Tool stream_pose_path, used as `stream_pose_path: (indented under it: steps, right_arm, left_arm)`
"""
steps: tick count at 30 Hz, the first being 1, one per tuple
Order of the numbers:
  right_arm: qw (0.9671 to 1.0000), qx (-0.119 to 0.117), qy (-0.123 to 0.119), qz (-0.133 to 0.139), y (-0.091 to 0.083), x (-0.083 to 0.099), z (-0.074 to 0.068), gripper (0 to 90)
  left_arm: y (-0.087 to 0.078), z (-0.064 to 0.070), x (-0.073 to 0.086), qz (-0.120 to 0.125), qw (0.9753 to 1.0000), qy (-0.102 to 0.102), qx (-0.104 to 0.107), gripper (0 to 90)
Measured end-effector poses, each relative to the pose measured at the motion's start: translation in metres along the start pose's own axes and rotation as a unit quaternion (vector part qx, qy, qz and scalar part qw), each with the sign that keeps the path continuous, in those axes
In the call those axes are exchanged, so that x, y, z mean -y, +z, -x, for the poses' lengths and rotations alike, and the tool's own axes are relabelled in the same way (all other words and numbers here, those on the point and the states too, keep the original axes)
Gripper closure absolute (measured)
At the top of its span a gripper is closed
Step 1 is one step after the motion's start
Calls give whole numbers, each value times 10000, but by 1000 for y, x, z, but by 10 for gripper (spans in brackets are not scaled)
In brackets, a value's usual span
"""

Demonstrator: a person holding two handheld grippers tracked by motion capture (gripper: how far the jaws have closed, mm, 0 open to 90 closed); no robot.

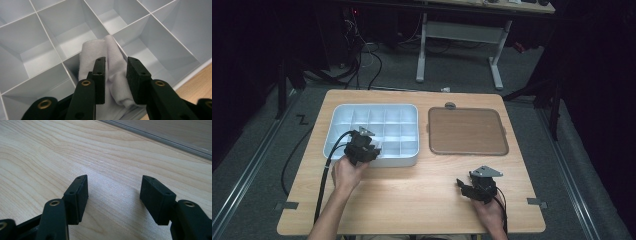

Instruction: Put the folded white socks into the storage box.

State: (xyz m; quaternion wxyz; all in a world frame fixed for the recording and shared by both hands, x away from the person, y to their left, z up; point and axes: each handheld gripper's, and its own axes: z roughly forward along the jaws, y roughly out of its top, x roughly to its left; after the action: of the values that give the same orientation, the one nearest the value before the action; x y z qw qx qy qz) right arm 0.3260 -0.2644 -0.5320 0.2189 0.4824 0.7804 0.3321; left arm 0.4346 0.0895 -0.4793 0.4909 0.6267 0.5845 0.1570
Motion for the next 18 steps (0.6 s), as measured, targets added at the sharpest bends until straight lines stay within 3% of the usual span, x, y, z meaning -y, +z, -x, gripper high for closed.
stream_pose_path:
  steps: [3, 7, 9, 11, 13, 18]
  right_arm:
    - [10000, -1, -2, -1, 0, 0, 0, 398]
    - [10000, 0, 0, -1, 0, 0, 0, 398]
    - [10000, -1, -3, -1, 0, 0, 0, 398]
    - [10000, -1, 11, -3, 0, 0, 0, 400]
    - [10000, -15, 22, -1, 0, 0, 0, 406]
    - [10000, -18, 28, -1, 0, 0, 0, 404]
  left_arm:
    - [0, 1, 1, 15, 10000, 20, -72, 684]
    - [0, -1, -2, -63, 9998, -145, -72, 694]
    - [2, -1, -1, -109, 9999, -77, -107, 723]
    - [4, -3, 1, -270, 9995, -68, -162, 755]
    - [8, -6, 3, -486, 9985, -192, -147, 784]
    - [14, -4, 7, -391, 9987, -170, -271, 818]
